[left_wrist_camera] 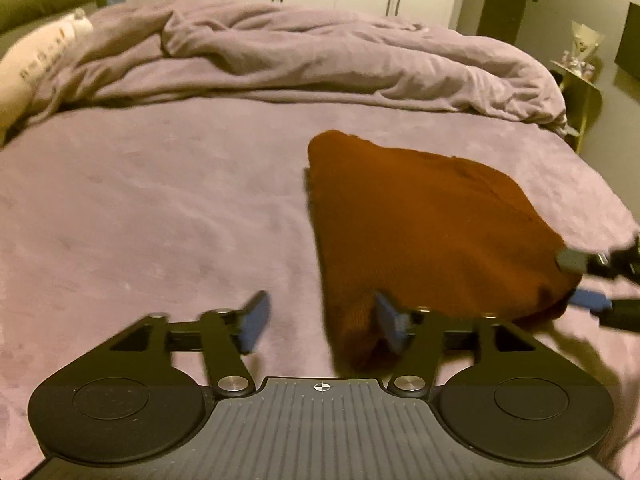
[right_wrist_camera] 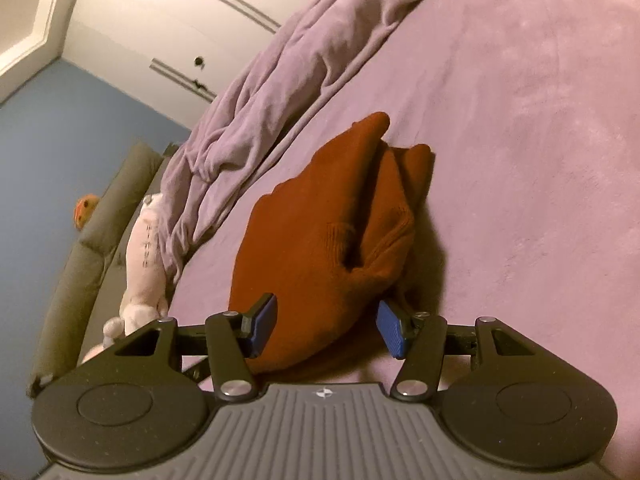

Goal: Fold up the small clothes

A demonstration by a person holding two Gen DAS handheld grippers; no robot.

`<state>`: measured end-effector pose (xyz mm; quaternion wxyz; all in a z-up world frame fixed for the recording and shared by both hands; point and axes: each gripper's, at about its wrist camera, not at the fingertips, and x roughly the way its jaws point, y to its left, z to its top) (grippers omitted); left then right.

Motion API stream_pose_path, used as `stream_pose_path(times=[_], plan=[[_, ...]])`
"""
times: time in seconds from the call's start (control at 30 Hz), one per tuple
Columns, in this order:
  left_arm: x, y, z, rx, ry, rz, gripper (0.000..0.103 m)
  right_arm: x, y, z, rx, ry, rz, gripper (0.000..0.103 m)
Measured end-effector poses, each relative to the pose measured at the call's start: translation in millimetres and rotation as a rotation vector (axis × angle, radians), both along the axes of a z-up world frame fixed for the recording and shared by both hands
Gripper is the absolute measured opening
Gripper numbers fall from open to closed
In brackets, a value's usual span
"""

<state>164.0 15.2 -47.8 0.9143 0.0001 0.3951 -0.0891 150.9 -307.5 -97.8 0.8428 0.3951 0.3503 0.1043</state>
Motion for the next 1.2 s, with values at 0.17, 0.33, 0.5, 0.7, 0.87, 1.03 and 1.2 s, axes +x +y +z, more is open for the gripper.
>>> stream_pose_path(times=[0.17, 0.33, 0.5, 0.7, 0.87, 1.03, 1.2], plan=[[-21.2, -17.9, -6.8, 0.114, -0.069, -0.041, 0.082, 7.0, 8.9, -7.5, -0.01, 0.006, -0.035, 0.048], [-15.9, -41.1, -28.2, 0.159, -0.037, -0.09, 0.082, 5.5, 6.6, -14.0, 0.05, 0.008, -0.068, 0.043], [0.2, -47.1, -35.0, 0.162, -0.03, -0.001, 0.08, 6.3, 11.1, -11.3, -0.023, 0.002, -0.07, 0.017], [5.7, -13.9, -31.4, 0.056, 0.066, 0.087, 0.082, 1.6, 13.7, -12.7, -0.17, 0.005, -0.065, 0.016], [-11.2, 2.3, -3.9, 0.066, 0.039, 0.113, 0.081, -9.4, 21.4, 3.8, -0.307, -0.002, -0.063, 0.025], [-3.4, -0.5, 23.9, 0.068, -0.039, 0.123, 0.084, -20.1, 36.5, 35.5, -0.5, -0.048, -0.089, 0.027], [22.9, -20.4, 10.1, 0.09, 0.016, 0.094, 0.086, -9.3, 60.7, 52.1, -0.649, -0.12, -0.01, 0.027]])
